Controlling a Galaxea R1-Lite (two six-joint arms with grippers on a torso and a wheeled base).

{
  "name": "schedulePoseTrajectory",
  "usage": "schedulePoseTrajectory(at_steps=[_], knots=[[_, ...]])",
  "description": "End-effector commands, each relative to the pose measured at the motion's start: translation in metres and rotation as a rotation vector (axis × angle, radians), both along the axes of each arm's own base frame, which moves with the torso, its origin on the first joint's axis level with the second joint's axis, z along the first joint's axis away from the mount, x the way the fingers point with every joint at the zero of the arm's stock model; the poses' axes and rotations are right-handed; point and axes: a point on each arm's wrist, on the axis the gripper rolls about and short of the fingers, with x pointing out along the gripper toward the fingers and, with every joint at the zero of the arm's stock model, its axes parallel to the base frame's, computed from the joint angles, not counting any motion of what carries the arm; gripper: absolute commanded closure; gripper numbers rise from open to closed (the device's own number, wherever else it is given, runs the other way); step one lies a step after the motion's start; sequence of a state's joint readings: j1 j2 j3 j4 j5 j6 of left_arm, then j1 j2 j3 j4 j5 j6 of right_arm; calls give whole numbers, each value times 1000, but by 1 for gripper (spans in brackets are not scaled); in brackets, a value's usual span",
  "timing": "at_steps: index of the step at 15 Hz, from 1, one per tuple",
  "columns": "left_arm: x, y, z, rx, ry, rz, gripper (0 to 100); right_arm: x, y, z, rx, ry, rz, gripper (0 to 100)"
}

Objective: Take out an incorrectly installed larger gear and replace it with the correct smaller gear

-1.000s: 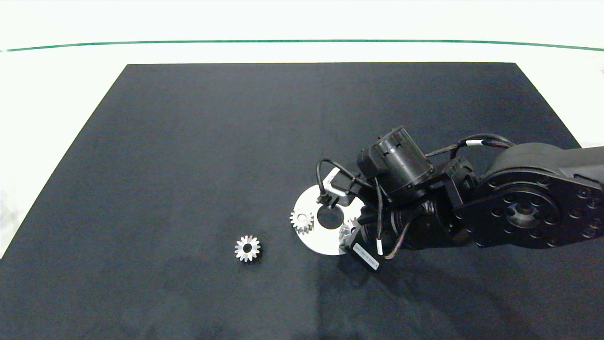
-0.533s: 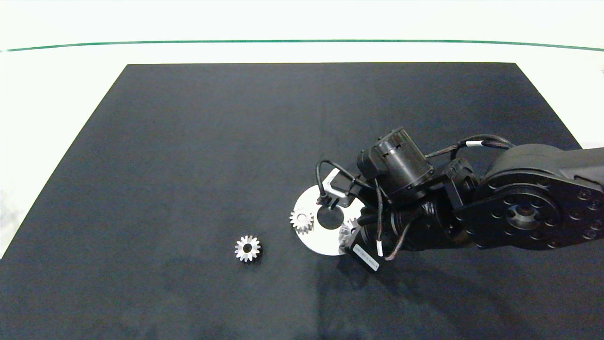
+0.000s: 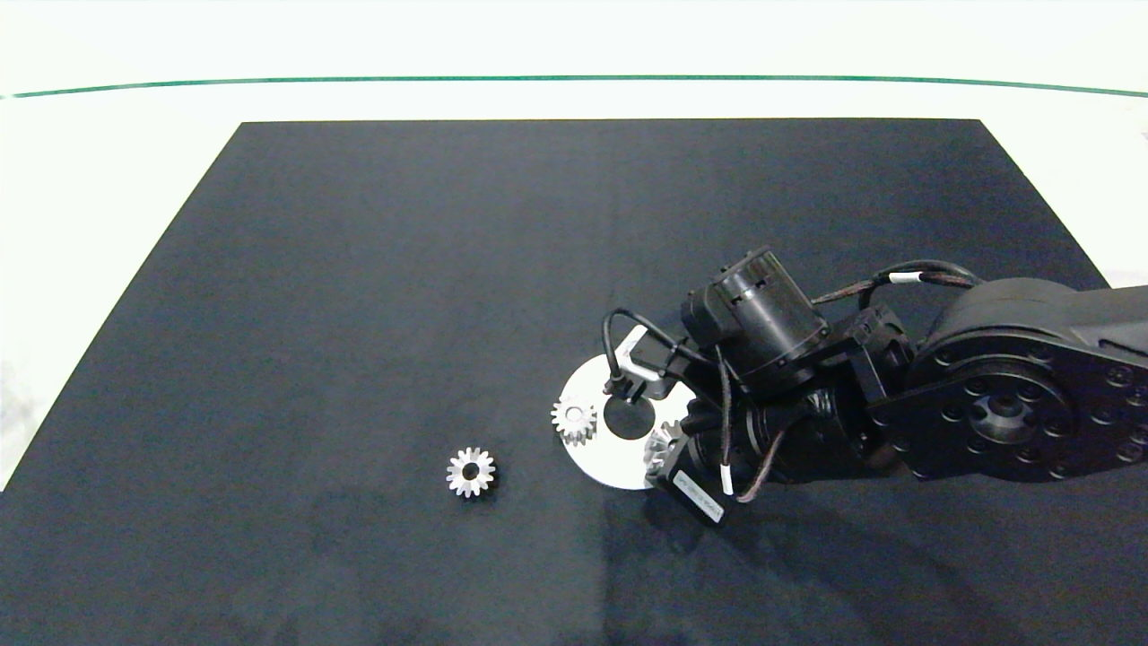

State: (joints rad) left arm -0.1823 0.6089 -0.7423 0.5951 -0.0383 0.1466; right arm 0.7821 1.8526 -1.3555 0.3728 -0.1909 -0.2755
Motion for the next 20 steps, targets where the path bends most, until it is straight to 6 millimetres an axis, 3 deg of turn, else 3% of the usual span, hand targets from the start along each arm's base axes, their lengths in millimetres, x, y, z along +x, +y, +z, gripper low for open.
schedulePoseTrajectory(at_steps=[1, 8, 15, 20], knots=[[0, 0, -1, 1, 4, 1, 0, 0, 0, 2, 13, -14, -3, 69], [0, 0, -1, 2, 7, 1, 0, -2, -1, 9, 39, -36, 0, 69], [-2, 0, -3, 2, 6, 3, 0, -8, -6, -16, 24, -28, 1, 69], [-1, 0, -4, 3, 10, 5, 0, -12, -9, -15, 51, -48, 3, 69]])
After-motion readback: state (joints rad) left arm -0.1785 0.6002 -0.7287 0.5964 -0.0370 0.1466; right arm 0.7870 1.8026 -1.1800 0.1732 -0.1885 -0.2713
